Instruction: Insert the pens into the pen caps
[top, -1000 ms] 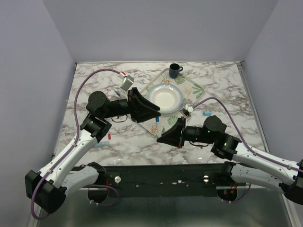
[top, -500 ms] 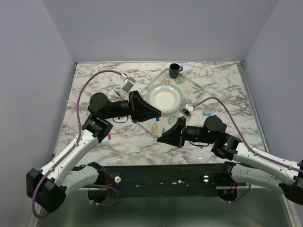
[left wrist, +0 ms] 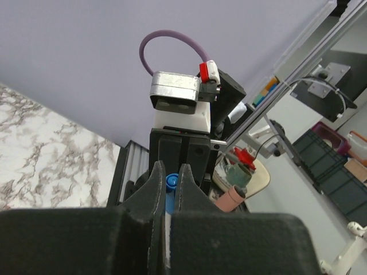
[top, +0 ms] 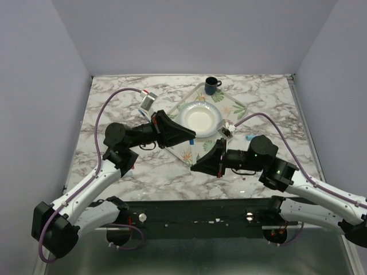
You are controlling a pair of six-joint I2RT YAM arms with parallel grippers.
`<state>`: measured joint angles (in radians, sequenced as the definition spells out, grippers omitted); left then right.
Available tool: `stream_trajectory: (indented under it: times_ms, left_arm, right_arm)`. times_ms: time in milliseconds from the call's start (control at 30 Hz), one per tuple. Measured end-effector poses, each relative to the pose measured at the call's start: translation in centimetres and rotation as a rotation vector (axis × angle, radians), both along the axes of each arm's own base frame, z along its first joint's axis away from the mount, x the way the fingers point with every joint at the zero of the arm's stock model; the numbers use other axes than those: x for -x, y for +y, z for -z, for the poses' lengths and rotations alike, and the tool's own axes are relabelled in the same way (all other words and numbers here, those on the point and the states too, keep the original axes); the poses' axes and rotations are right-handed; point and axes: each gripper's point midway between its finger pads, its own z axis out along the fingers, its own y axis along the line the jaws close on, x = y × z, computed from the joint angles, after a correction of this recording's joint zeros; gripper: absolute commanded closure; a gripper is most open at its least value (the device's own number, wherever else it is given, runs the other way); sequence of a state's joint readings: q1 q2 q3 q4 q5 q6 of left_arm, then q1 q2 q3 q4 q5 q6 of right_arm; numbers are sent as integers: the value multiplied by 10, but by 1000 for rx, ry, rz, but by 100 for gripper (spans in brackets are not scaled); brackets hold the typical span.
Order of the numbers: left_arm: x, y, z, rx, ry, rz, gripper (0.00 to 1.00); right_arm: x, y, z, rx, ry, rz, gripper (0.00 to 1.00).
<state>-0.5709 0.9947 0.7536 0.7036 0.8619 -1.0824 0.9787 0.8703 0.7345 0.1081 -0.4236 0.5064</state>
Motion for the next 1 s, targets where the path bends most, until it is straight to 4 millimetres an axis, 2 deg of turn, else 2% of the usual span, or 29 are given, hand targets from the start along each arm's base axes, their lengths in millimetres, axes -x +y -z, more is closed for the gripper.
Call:
stream_trajectory:
  times_ms: [167, 333, 433, 633, 1000]
  left_arm:
    - [2, 0, -16, 52, 32, -27, 100]
    - [3, 3, -23, 60, 27, -60, 100]
    - [6, 5, -19, 90, 46, -67, 100]
    - [9, 6, -1, 112, 108, -92, 100]
    - [4, 12, -15, 208, 119, -137, 100]
  right_arm:
    - [0, -2, -15, 26, -26, 5, 99]
    - [-1, -6, -25, 70, -42, 7, 99]
    - [3, -10, -27, 104, -37, 1, 99]
    - [7, -16, -10, 184, -17, -3, 99]
    - [3, -10, -29, 206, -6, 0, 99]
